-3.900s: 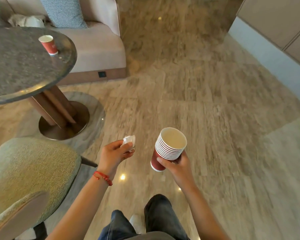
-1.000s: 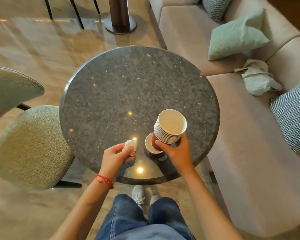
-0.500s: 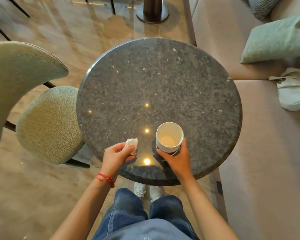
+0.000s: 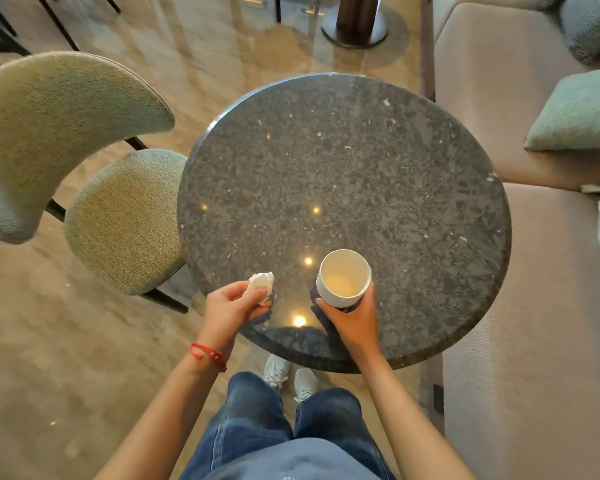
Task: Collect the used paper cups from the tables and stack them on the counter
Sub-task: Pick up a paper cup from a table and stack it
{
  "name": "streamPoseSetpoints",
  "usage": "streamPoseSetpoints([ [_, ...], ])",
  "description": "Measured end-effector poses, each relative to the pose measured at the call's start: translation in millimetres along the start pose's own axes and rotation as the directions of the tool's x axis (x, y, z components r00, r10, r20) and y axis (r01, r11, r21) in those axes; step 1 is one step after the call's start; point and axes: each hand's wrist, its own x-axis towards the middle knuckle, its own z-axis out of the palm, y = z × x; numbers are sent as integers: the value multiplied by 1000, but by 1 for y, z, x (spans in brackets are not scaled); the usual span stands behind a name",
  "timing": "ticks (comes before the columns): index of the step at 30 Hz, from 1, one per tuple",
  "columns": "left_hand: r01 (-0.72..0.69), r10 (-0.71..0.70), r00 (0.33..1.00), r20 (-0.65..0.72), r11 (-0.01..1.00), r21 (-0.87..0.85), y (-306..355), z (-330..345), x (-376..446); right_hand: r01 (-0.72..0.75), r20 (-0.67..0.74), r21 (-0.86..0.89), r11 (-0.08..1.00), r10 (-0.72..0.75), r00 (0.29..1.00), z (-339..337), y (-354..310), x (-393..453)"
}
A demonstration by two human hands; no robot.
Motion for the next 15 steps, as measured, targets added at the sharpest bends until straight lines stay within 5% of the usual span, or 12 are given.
streamPoseSetpoints([
  [8,-34,15,990,-143,990,-136,-2,-10,-15,72,187,-20,997,-67,980,1,-23,1],
  [15,-130,41,951,-306,953,-275,1,-55,-40,165,485,-46,985,-123,866,41,-62,-3],
])
